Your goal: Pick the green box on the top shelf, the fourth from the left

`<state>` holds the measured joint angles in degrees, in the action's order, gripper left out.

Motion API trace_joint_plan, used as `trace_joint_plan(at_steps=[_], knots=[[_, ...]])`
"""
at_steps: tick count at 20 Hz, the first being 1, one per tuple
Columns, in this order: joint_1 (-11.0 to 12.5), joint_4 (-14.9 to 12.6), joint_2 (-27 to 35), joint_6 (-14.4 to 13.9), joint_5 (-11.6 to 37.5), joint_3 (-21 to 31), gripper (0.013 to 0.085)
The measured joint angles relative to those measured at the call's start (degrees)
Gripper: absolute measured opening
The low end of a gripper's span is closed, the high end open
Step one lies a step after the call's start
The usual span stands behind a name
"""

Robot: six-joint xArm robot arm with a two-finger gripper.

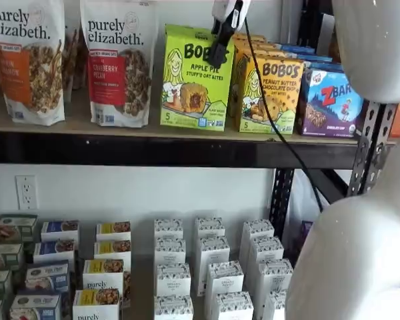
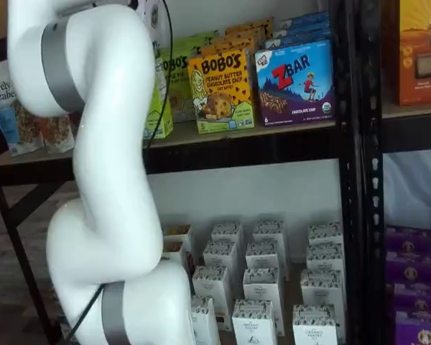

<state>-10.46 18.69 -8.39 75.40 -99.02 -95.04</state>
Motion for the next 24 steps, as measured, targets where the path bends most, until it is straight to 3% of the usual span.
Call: trace_joint_plan(at_steps=[8,24], knots=[[0.2,0.8,-5.1,-0.2,-0.8,4.6,0.029],[1.9,0.2,-18.3,1.9,-1.0,18.9,0.029]])
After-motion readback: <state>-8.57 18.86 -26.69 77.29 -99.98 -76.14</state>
